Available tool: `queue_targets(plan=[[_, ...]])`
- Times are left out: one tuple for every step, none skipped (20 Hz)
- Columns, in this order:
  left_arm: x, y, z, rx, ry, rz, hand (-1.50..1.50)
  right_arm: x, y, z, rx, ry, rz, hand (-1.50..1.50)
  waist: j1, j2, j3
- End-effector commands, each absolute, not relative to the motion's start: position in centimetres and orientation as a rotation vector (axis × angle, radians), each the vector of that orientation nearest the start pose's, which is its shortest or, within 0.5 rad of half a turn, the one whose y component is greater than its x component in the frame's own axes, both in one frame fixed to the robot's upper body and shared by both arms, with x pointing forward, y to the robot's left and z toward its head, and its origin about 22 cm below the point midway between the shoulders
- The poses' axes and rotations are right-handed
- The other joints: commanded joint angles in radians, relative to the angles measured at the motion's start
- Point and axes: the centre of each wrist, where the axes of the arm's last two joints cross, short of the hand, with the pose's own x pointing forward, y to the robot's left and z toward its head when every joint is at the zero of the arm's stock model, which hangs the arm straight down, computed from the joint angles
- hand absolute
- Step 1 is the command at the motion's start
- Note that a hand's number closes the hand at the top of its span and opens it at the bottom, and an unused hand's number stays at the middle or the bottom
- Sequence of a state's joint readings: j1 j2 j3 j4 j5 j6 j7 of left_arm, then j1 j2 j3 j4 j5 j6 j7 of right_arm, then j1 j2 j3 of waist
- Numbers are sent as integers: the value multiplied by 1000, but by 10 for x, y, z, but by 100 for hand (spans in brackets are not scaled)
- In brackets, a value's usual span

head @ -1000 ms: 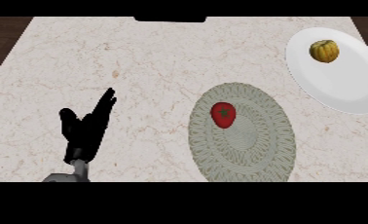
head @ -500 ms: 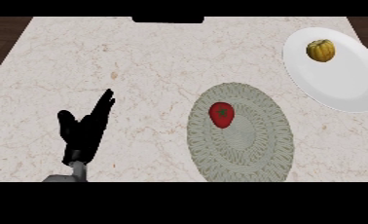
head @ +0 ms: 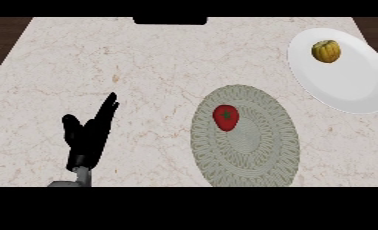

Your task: Pick the squash from the placemat and place it in the plate

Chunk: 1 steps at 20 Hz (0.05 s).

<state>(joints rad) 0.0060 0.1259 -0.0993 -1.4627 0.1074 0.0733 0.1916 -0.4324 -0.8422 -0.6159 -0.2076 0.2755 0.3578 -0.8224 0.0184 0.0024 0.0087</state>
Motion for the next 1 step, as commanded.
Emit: queue_targets(plan=[[233,239,-48,-5,-1190,-11,0,200,-575,23,-498,-1646,124,-150,-3,7,-5]])
